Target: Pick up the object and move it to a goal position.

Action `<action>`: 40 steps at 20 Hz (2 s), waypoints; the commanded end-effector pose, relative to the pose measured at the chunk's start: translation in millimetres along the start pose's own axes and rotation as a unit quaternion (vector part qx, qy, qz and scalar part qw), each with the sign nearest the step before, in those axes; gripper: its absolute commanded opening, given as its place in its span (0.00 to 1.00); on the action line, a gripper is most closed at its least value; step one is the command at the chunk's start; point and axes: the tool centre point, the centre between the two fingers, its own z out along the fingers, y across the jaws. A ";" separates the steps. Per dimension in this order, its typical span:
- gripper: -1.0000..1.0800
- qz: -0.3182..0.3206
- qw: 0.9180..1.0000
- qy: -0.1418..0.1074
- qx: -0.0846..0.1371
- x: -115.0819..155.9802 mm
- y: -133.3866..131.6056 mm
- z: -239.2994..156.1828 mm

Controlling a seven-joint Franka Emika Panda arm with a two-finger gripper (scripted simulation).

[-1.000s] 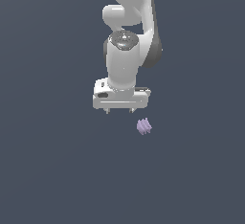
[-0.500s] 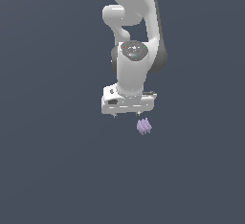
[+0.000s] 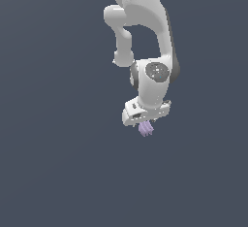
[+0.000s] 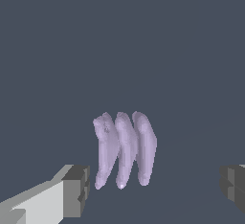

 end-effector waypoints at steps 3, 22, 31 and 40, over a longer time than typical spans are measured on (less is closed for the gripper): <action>0.96 -0.014 1.000 -0.001 0.004 1.7 -12.9 10.4; 0.96 -0.014 1.000 -0.001 0.004 1.4 -13.8 60.8; 0.00 -0.014 1.000 -0.001 0.004 1.4 -13.8 60.8; 0.00 -0.014 1.000 -0.001 0.004 -4.6 -23.9 58.3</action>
